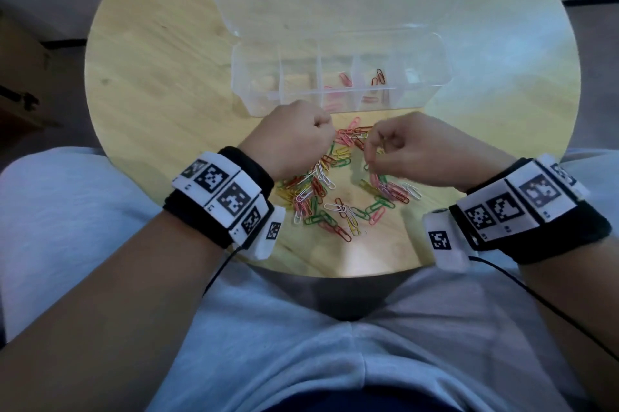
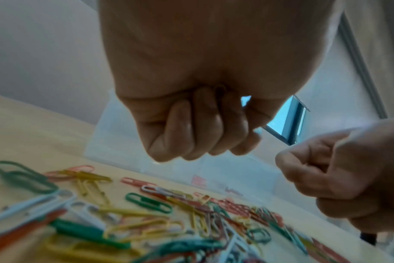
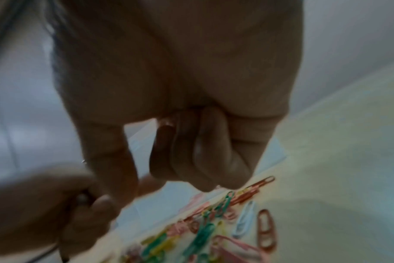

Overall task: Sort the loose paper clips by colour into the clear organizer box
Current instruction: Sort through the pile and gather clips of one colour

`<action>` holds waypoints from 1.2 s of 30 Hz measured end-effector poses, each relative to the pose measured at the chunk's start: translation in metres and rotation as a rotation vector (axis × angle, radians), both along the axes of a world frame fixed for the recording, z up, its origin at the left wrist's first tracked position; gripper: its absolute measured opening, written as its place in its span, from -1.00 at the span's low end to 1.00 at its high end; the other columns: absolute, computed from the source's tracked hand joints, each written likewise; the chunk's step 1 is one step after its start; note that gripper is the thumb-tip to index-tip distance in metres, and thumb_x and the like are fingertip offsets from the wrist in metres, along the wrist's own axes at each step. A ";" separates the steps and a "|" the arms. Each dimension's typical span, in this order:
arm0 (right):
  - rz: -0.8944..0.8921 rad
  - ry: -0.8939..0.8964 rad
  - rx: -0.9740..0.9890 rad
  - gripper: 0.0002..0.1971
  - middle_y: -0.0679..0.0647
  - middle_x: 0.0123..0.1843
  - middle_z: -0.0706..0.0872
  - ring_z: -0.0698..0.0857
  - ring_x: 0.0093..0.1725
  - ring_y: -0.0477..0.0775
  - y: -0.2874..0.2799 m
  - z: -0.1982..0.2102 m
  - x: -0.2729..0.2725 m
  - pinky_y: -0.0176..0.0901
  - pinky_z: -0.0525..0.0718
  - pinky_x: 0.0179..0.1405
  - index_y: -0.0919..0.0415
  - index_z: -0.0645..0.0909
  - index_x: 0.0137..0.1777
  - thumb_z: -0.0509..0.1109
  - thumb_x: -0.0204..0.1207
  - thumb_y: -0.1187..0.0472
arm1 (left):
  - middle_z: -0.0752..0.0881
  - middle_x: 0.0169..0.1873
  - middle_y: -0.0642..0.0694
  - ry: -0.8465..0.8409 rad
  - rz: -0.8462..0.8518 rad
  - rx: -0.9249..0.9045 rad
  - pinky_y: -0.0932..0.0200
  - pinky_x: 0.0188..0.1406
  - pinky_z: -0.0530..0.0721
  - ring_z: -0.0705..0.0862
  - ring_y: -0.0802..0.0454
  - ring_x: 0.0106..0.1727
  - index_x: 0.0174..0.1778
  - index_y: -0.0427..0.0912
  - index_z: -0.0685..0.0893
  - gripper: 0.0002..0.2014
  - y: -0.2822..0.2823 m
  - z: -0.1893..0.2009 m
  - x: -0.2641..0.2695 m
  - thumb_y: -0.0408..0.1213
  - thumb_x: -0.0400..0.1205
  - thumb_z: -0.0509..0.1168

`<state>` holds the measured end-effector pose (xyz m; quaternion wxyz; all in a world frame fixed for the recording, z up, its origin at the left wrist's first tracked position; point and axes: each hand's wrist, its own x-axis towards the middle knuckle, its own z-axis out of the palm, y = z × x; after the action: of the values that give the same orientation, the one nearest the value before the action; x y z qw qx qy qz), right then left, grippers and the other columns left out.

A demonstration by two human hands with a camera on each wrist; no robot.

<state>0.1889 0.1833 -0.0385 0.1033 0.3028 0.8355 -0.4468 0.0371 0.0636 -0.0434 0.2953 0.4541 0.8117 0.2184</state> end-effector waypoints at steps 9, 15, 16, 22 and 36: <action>0.135 -0.229 0.303 -0.83 -0.13 -0.46 0.63 0.68 -0.38 -0.01 -0.011 -0.012 -0.004 -0.22 0.57 -0.38 -0.04 0.76 -0.27 0.67 0.24 -0.01 | 0.75 0.16 0.06 0.286 -0.128 -0.156 0.12 -0.02 0.60 0.69 -0.06 0.14 0.17 0.37 0.71 -0.60 0.003 -0.006 0.015 -0.26 0.57 0.30; 0.121 -0.260 0.364 -0.86 -0.06 -0.37 0.67 0.65 -0.33 -0.04 -0.012 -0.015 -0.006 -0.14 0.68 -0.25 -0.07 0.73 -0.31 0.65 0.24 0.00 | 0.68 -0.24 0.12 0.317 -0.082 -0.189 0.12 -0.13 0.60 0.72 -0.08 -0.01 -0.08 0.32 0.79 -0.78 0.003 -0.010 0.013 -0.18 0.53 0.38; 0.116 -0.255 0.367 -0.85 -0.07 -0.37 0.67 0.67 -0.31 -0.01 -0.013 -0.015 -0.007 -0.13 0.68 -0.26 -0.08 0.71 -0.32 0.65 0.23 0.01 | 0.61 -0.33 0.14 0.327 -0.080 -0.185 0.14 -0.20 0.55 0.72 -0.08 -0.05 -0.12 0.29 0.79 -0.82 0.003 -0.010 0.013 -0.16 0.52 0.39; 0.110 -0.261 0.397 -0.83 -0.13 -0.33 0.63 0.68 -0.28 0.01 -0.012 -0.014 -0.006 -0.15 0.64 -0.28 -0.16 0.69 -0.29 0.64 0.22 -0.02 | 0.76 -0.03 0.07 0.338 -0.098 -0.169 0.09 -0.09 0.58 0.71 -0.07 0.05 0.04 0.30 0.75 -0.79 0.004 -0.014 0.012 0.00 0.50 0.45; 0.149 -0.282 0.358 -0.79 -0.11 -0.43 0.65 0.63 -0.36 -0.08 -0.018 -0.014 -0.011 -0.21 0.53 -0.37 0.00 0.69 -0.34 0.64 0.23 -0.04 | 0.74 -0.05 0.04 0.394 -0.074 -0.221 0.12 -0.18 0.52 0.70 -0.11 0.00 -0.18 0.16 0.73 -0.91 0.004 -0.016 0.013 -0.01 0.46 0.47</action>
<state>0.1780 0.1655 -0.0523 0.1963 0.3134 0.8987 -0.2359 0.0502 0.0679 -0.0590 0.1868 0.4824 0.8554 0.0239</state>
